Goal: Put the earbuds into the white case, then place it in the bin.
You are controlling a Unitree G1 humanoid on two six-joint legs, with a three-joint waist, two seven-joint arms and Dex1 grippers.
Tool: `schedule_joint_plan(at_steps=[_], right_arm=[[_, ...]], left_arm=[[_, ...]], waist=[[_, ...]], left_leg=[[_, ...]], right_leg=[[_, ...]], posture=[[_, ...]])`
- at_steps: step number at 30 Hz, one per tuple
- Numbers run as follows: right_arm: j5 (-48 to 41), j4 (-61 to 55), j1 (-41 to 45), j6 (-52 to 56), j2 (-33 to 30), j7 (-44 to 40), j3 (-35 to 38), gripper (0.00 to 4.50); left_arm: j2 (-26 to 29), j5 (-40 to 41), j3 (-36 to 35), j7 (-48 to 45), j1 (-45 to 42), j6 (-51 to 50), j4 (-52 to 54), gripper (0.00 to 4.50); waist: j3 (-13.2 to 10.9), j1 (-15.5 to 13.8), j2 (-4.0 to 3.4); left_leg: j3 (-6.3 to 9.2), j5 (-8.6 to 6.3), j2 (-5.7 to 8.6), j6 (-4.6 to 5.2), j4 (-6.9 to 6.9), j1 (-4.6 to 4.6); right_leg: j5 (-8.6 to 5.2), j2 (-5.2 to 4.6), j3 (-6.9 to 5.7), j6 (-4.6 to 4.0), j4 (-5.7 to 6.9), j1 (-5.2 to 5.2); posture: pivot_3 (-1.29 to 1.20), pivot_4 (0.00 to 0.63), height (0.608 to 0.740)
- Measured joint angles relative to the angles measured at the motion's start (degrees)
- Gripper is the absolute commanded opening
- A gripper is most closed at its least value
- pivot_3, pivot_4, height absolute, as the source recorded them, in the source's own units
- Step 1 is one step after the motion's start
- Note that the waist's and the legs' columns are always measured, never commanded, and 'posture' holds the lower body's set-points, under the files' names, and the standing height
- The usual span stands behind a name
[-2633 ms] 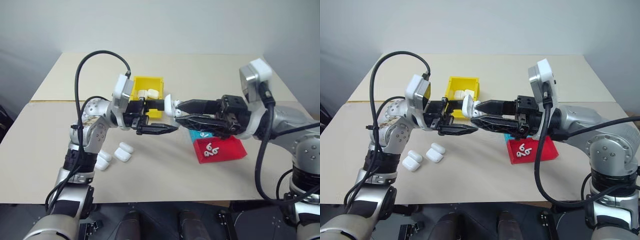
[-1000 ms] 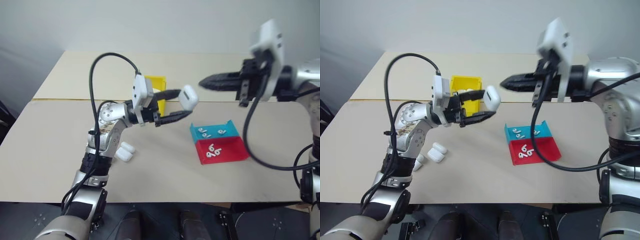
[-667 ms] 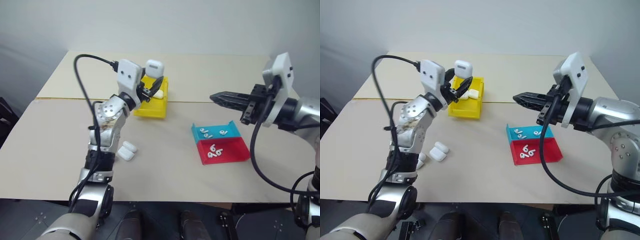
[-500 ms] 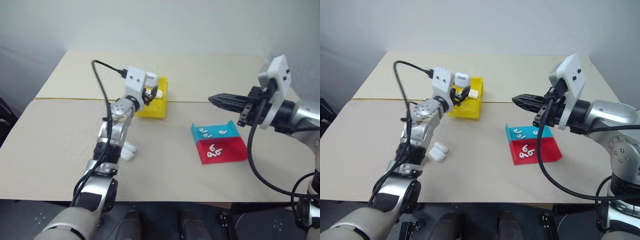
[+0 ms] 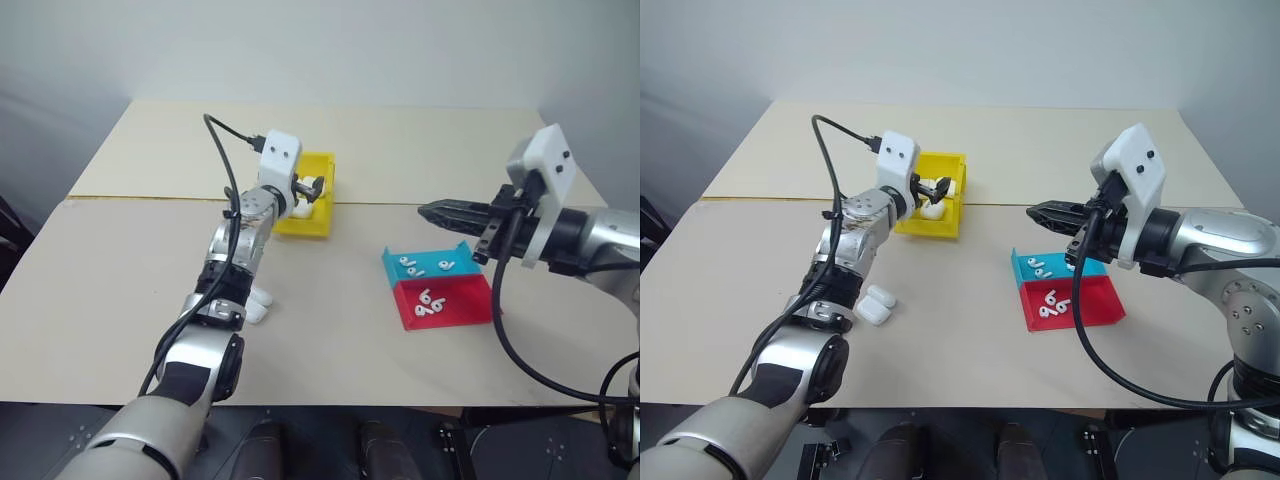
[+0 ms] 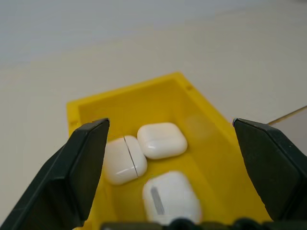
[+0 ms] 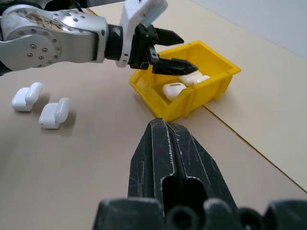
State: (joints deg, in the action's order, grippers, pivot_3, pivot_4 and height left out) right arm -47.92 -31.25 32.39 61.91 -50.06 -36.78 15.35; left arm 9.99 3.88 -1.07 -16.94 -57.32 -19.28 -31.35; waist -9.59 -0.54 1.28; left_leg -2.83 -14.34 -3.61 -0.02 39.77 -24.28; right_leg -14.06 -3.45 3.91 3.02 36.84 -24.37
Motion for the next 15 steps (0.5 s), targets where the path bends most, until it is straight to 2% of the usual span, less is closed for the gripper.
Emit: schedule_joint_plan(at_steps=[5, 9, 11, 13, 15], right_arm=[[1.8, -0.6, -4.1, -5.6, 2.2, 0.5, 0.7, 0.0], [7.2, 0.1, -13.4, -14.8, 3.8, -1.1, 0.9, 0.0], [7.7, 1.2, -15.5, -16.8, 4.9, -2.5, 1.1, 0.0], [7.7, 0.9, -18.2, -20.3, 5.0, -5.8, 1.3, 0.0], [7.7, 1.1, -19.2, -20.9, 4.9, -7.1, 1.4, 0.0]], left_arm=[[5.3, 4.8, -2.1, -6.4, 5.5, -1.7, 13.5, 4.49], [17.2, 12.5, -4.0, -19.1, 16.1, -8.6, 29.5, 4.49], [20.0, 16.1, -5.6, -22.7, 19.3, -11.0, 34.4, 4.49], [25.9, 21.7, -8.4, -28.8, 25.7, -12.6, 43.1, 4.49], [29.6, 25.3, -11.5, -32.2, 29.7, -14.2, 46.8, 4.49]], waist=[[0.0, 0.1, -0.01], [0.0, 0.7, -0.02], [0.0, 0.6, -0.01], [0.0, 0.6, -0.01], [0.0, 0.8, -0.01]], left_leg=[[0.0, 0.0, -0.02, -0.01, 0.0, 0.01], [-0.04, 0.02, -0.08, -0.05, -0.01, 0.03], [-0.03, 0.05, -0.08, -0.09, 0.07, 0.02], [-0.06, 0.04, -0.11, -0.09, 0.06, 0.13], [-0.09, 0.04, -0.11, -0.09, 0.05, 0.23]], right_leg=[[0.0, 0.01, 0.01, 0.0, 0.18, 0.0], [0.0, 0.01, 0.01, 0.0, 0.23, 0.0], [0.0, 0.0, -0.01, 0.0, 0.16, 0.02], [-0.01, 0.02, -0.01, 0.0, 0.05, 0.08], [-0.02, 0.01, 0.01, -0.02, 0.13, 0.11]], posture=[[0.0, 0.15, 0.74], [0.0, 0.15, 0.74], [0.0, 0.15, 0.74], [0.0, 0.15, 0.74], [0.0, 0.15, 0.74]])
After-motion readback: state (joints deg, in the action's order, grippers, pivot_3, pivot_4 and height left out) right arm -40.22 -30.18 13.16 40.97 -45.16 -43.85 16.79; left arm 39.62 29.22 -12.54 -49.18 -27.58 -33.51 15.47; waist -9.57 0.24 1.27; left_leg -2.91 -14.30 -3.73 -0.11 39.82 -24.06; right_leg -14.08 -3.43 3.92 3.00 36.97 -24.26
